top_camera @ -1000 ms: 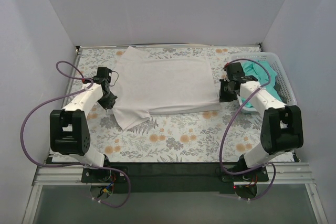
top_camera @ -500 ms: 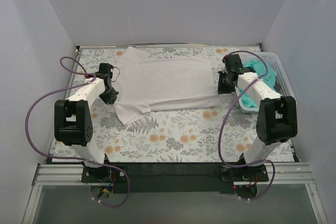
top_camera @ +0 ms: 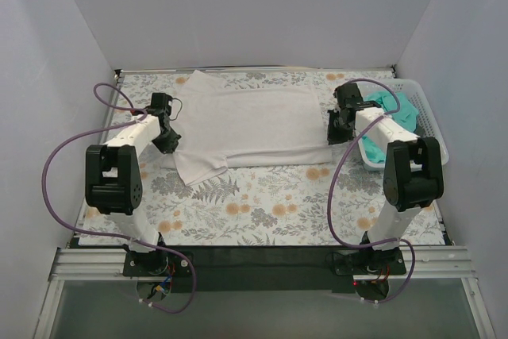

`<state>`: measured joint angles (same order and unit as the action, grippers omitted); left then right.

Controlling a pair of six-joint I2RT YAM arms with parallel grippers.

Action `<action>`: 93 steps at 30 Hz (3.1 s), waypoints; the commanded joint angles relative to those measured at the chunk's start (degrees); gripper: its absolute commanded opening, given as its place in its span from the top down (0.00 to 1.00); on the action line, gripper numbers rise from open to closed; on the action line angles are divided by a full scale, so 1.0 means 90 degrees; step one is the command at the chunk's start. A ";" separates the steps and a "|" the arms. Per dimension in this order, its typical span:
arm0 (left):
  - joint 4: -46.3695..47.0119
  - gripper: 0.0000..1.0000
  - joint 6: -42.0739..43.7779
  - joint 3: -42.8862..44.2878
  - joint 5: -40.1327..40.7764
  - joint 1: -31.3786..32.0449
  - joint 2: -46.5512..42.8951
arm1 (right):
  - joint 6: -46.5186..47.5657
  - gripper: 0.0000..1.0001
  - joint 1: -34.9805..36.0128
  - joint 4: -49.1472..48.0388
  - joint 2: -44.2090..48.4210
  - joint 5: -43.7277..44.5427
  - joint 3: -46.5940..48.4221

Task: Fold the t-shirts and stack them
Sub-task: Fold the tshirt

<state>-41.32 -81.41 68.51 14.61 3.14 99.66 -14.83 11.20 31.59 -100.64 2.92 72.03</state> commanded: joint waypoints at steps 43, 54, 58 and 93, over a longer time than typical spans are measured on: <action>0.0558 1.00 -0.0330 -0.0346 0.0642 -0.0036 -0.0174 | -0.0081 0.99 -0.0131 -0.0874 -0.0692 -0.0275 0.0278; 0.0577 0.96 -0.0398 -0.0474 0.0662 -0.0036 -0.0272 | 0.0017 0.96 -0.0122 -0.1001 -0.0859 -0.0509 0.0375; 0.0587 0.72 -0.0350 -0.0367 0.0496 -0.0036 -0.0545 | 0.0182 0.76 -0.0083 -0.1001 -0.0635 -0.0617 0.0502; 0.0997 0.60 -0.0545 -0.3335 -0.1145 0.0687 -0.2558 | -0.0052 0.61 0.2964 -0.2798 0.0157 -0.2483 -0.0767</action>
<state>-35.22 -85.47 38.94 5.17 8.58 75.90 -15.31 37.98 8.71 -101.03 -19.66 66.35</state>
